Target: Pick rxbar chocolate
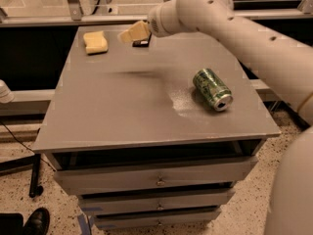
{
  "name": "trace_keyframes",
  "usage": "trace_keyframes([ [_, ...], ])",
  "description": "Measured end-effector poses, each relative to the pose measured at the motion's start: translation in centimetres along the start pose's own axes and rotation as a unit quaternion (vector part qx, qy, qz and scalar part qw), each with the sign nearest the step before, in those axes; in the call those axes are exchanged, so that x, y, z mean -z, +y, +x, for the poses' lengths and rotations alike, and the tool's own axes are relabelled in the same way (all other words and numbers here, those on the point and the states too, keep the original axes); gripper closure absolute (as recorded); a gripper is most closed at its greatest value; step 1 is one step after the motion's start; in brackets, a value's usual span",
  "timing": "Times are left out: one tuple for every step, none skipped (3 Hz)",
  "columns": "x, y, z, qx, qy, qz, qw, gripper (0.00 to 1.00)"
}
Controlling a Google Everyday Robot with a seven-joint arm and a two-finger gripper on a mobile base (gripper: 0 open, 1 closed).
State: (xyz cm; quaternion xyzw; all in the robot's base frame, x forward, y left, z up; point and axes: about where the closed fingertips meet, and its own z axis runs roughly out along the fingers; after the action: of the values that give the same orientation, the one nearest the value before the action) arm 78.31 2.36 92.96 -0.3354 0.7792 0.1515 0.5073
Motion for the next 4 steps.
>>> trace_keyframes([
  [-3.2, 0.1, 0.9, -0.023, -0.003, -0.005, 0.9997, 0.00],
  [-5.8, 0.0, 2.2, -0.035, 0.002, -0.009, 0.9993, 0.00],
  [-8.2, -1.0, 4.2, -0.043, 0.009, -0.004, 0.9990, 0.00],
  [-9.1, -1.5, 4.9, -0.046, 0.009, -0.002, 0.9989, 0.03],
])
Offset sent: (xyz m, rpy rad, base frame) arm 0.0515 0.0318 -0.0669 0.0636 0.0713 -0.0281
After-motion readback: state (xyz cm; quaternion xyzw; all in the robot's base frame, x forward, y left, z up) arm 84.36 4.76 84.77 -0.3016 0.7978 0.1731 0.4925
